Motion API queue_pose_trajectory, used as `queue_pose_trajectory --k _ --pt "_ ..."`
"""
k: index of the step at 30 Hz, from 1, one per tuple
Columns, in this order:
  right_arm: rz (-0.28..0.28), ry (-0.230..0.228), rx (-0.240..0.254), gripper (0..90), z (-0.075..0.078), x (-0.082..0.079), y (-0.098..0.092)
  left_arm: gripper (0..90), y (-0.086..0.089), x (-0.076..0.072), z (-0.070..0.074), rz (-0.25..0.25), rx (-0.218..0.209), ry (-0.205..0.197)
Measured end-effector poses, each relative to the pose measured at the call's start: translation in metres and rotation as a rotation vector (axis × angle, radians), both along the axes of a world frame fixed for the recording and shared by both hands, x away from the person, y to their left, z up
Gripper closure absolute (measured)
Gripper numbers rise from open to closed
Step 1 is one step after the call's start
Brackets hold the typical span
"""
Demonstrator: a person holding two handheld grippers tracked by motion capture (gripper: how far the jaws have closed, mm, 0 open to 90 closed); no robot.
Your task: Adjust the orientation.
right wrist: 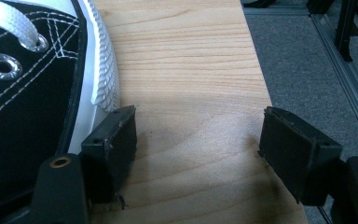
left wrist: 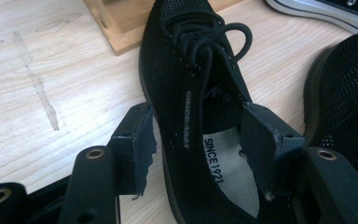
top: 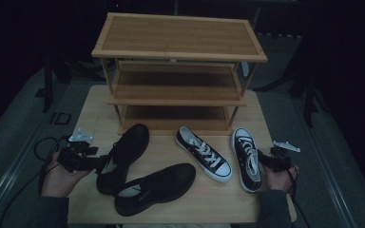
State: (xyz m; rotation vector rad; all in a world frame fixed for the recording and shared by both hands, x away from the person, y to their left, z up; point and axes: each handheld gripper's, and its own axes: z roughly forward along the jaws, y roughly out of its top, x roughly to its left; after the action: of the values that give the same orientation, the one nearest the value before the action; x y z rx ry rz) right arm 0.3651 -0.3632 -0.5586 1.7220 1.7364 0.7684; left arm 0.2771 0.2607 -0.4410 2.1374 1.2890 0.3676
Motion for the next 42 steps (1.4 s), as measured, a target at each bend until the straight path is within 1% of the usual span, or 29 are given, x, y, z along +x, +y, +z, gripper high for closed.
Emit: queue_pose_trajectory --k 1,5,8,10,18,25,26,28,32,36,38,40,41,42 --pt "0.0 0.0 0.0 27.2 0.0 0.0 0.0 45.5 -0.001 0.0 -0.001 -0.002 -0.002 0.003" --pt "0.0 0.0 0.0 27.2 0.0 0.0 0.0 45.8 -0.005 0.001 -0.003 -0.015 0.014 0.012" --pt "0.0 0.0 0.0 27.1 0.0 0.0 0.0 47.8 -0.008 0.003 -0.005 -0.02 0.042 0.02" --pt "0.0 0.0 0.0 27.1 0.0 0.0 0.0 50.1 -0.009 0.005 -0.006 -0.017 0.054 0.025" --pt "0.0 0.0 0.0 27.1 0.0 0.0 0.0 59.7 -0.015 0.018 -0.011 -0.006 0.075 0.052" --pt "0.0 0.0 0.0 27.1 0.0 0.0 0.0 69.0 -0.02 0.029 -0.016 -0.003 0.114 0.085" --pt "0.0 0.0 0.0 27.1 0.0 0.0 0.0 70.0 -0.021 0.031 -0.016 -0.003 0.114 0.09" --pt "0.0 -0.001 0.0 27.1 0.0 0.0 0.0 71.4 -0.023 0.033 -0.017 -0.002 0.122 0.089" --pt "0.0 0.0 0.0 27.1 0.0 0.0 0.0 73.3 -0.028 0.04 -0.02 -0.006 0.144 0.101" --pt "0.0 0.0 0.0 27.1 0.0 0.0 0.0 72.4 -0.032 0.045 -0.023 0.002 0.151 0.11" --pt "0.0 0.0 0.0 27.1 0.0 0.0 0.0 73.4 -0.033 0.047 -0.024 -0.004 0.162 0.117" --pt "0.0 0.0 0.0 27.1 0.0 0.0 0.0 78.0 -0.035 0.048 -0.025 -0.002 0.154 0.116" --pt "0.0 0.0 0.0 27.1 0.0 0.0 0.0 80.1 -0.035 0.048 -0.024 0.004 0.139 0.11" --pt "0.0 -0.001 0.0 27.1 0.0 0.0 0.0 81.4 -0.035 0.048 -0.023 0.016 0.114 0.103"
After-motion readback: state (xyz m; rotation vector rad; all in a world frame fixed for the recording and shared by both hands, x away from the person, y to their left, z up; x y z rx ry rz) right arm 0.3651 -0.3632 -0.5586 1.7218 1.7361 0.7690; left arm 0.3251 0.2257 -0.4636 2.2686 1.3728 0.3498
